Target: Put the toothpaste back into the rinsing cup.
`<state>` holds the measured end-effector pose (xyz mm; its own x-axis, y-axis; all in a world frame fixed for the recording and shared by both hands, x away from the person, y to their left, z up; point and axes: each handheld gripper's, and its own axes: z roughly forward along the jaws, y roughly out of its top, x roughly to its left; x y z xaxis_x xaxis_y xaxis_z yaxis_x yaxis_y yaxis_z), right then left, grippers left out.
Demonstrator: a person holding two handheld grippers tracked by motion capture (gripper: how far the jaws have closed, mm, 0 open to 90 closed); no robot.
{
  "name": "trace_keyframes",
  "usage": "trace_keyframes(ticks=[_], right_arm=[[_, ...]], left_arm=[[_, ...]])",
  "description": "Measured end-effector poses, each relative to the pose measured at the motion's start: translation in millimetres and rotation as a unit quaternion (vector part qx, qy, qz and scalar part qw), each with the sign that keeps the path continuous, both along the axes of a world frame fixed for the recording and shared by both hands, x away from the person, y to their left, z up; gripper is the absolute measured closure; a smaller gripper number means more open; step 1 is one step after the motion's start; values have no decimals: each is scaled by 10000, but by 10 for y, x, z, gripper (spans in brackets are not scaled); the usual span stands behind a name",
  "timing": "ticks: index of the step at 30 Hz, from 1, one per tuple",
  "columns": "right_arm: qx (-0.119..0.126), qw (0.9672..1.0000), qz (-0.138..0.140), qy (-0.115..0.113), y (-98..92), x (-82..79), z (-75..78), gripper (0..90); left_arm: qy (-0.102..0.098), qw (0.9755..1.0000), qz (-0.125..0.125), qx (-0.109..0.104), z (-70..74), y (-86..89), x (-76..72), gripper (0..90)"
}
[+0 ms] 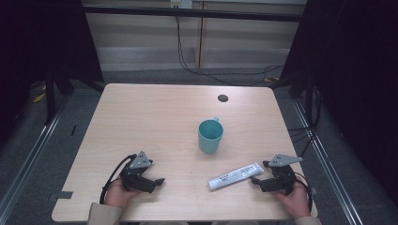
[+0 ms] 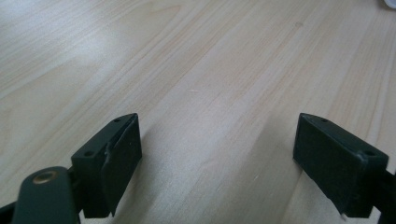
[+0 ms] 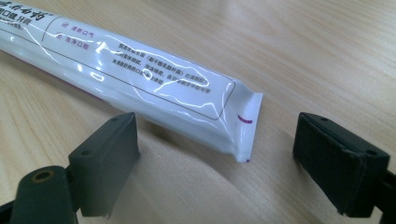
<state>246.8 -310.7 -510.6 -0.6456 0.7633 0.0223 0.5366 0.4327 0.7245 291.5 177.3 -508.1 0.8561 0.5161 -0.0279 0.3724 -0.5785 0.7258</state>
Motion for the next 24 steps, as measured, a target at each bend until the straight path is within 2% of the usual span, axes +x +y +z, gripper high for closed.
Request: trace_keyframes(ticks=[4, 10, 15, 16, 21, 24], right_arm=[[-19, 10000, -10, 66, 5, 6, 11, 136], [-212, 9993, 41, 297, 32, 49, 60, 137], [-391, 9986, 102, 330, 35, 66, 90, 140], [-485, 9980, 215, 346, 42, 67, 110, 143], [-646, 9964, 401, 374, 59, 89, 189, 148], [-826, 9938, 627, 397, 95, 121, 274, 148]], left_arm=[[-2, 10000, 0, 0, 0, 0, 0, 151], [-1, 10000, -2, 0, 0, 0, 0, 151], [-2, 10000, -1, 2, 0, 0, 0, 151], [-1, 10000, 0, -1, 0, 0, 0, 151], [-2, 10000, -1, -2, 0, 0, 0, 151], [-3, 10000, -3, 0, 0, 0, 1, 151]])
